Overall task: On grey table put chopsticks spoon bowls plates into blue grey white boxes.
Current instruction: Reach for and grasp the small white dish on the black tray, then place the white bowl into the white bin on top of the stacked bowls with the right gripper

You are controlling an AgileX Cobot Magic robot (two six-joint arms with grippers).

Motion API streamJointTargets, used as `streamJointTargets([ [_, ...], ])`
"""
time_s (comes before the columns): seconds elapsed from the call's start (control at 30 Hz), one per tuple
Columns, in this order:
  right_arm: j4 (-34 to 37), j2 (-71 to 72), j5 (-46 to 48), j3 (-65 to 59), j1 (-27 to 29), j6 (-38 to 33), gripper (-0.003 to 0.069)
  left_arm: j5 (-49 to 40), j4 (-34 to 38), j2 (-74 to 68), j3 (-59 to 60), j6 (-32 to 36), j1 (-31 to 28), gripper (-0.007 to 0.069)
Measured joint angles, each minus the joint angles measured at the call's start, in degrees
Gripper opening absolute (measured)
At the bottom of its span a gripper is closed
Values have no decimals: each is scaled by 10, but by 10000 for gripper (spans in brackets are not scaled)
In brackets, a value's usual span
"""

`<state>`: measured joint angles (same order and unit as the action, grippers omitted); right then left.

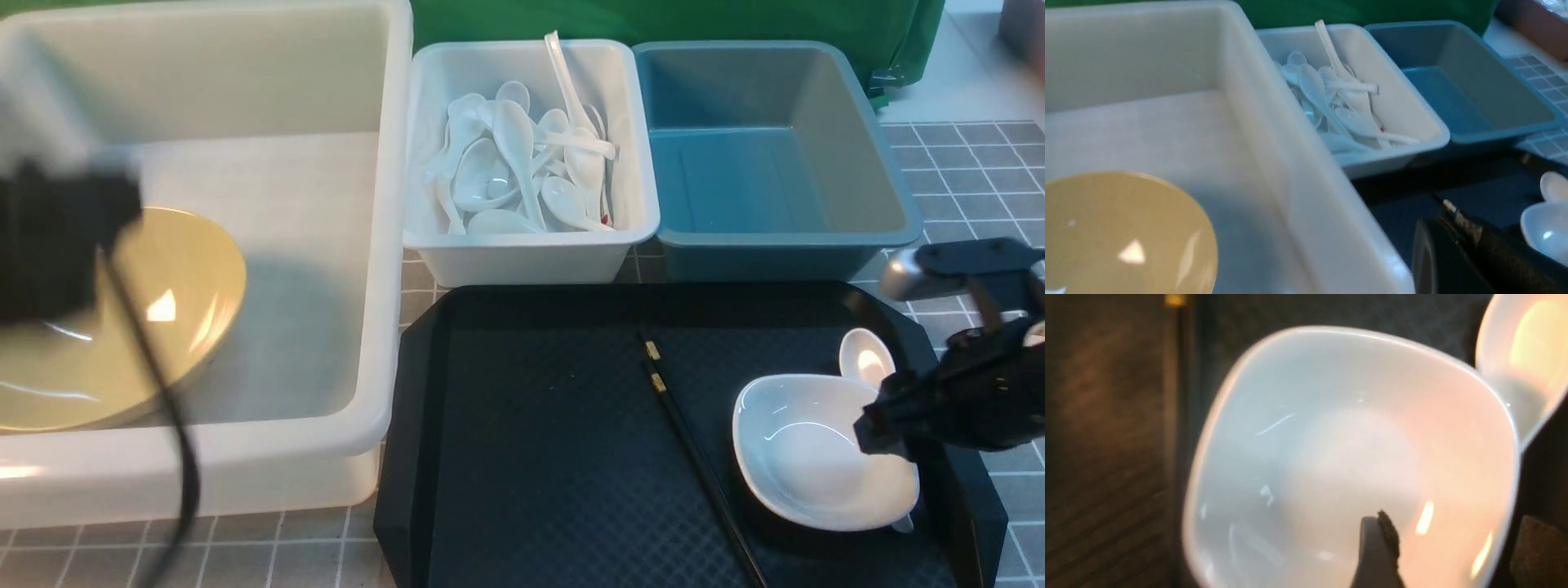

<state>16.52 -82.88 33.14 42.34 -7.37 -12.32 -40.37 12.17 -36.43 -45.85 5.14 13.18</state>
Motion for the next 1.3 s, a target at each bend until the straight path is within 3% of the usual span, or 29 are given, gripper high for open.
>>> streamJointTargets([
  [0.17,-4,-63,-29,6,0,5,408,-24,-69,75,122,-5,0,-1],
  [0.47,7,-77,-25,22,0,1,164,23,-139,152,215,-16,0,-1],
  [0.73,2,-36,75,91,0,-35,68,55,-171,187,215,-51,0,-1],
  [0.93,-9,12,165,211,-11,-51,67,60,-170,246,220,-63,0,-4],
  [1.03,-10,19,170,304,-52,-53,67,82,-161,300,237,-65,0,-5],
  [1.13,-3,-7,145,415,-150,-56,67,115,-162,361,255,-65,0,-5],
  [1.17,-3,-7,145,415,-150,-57,67,119,-164,363,257,-65,0,-5],
  [1.3,5,-127,116,573,-290,-93,67,149,-171,373,276,-65,0,-5],
])
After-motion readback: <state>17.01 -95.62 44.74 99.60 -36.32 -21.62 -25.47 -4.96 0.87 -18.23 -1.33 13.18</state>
